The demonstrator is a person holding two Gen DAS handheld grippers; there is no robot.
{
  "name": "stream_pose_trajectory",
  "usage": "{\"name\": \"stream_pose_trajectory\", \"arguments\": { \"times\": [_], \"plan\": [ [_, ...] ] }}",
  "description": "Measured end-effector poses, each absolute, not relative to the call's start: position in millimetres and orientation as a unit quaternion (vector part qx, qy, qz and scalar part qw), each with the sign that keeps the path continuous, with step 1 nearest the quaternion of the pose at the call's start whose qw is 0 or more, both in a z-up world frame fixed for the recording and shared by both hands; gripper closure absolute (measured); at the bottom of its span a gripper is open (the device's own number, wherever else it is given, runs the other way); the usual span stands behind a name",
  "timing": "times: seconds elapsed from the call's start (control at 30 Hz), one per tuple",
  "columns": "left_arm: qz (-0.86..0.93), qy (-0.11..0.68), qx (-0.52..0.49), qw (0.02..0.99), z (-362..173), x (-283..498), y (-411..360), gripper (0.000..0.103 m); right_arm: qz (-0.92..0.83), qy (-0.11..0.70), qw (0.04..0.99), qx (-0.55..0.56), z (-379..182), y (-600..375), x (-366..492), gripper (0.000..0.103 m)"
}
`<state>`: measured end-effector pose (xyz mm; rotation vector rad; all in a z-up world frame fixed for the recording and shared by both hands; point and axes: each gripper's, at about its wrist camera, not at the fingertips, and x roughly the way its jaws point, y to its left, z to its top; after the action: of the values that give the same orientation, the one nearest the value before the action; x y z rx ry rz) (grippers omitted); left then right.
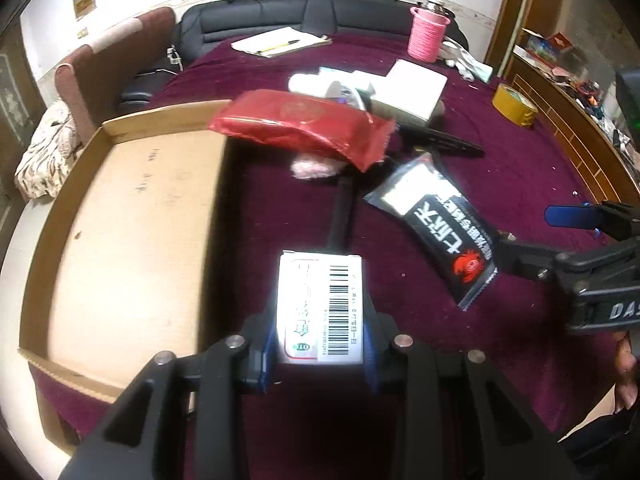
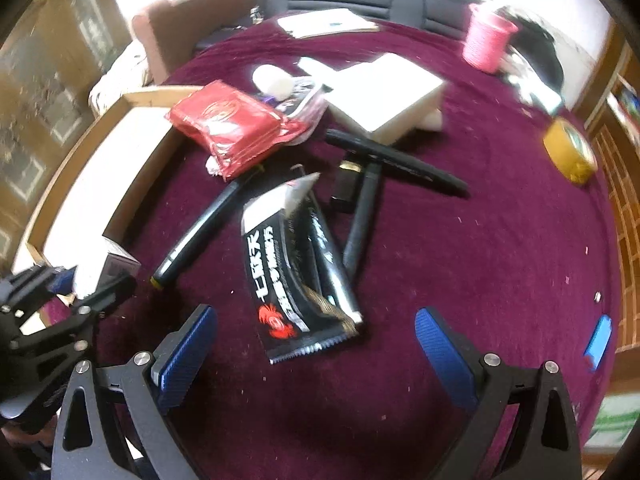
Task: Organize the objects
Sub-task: 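Grasp the small white barcode box with the left gripper while the right grasps the black snack packet, then carry the white box into the cardboard tray with the left gripper while the right drops the black packet there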
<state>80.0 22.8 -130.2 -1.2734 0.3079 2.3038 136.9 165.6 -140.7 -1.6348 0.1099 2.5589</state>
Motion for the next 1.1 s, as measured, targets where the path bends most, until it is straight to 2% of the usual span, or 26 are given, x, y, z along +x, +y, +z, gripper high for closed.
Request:
{"name": "stream_pose_trajectory", "arguments": {
  "times": [0.13,0.23,0.3,0.37,0.53,0.7,1.1],
  "plan": [
    [0.851,0.111,-0.458,0.232,-124,82,16,0.070,0.837,-0.009,0.052,-0.544,-150,151,121,0.002],
    [0.858,0.110,-0.449,0.225,-119,83,11,0.070,0.830,-0.049,0.050,-0.554,-162,139,109,0.006],
    [0.861,0.109,-0.446,0.219,-115,82,8,0.070,0.819,-0.075,0.048,-0.568,-173,132,103,0.023],
    [0.864,0.109,-0.443,0.214,-113,83,6,0.070,0.807,-0.095,0.052,-0.581,-187,128,99,0.033],
    [0.869,0.109,-0.437,0.204,-109,83,-1,0.070,0.814,-0.095,0.057,-0.570,-188,131,100,0.037],
    [0.874,0.108,-0.434,0.192,-105,82,-5,0.070,0.819,-0.053,0.040,-0.569,-182,139,102,0.044],
    [0.878,0.105,-0.432,0.176,-95,82,6,0.070,0.827,0.117,-0.047,-0.549,-154,182,127,0.044]
  ]
}}
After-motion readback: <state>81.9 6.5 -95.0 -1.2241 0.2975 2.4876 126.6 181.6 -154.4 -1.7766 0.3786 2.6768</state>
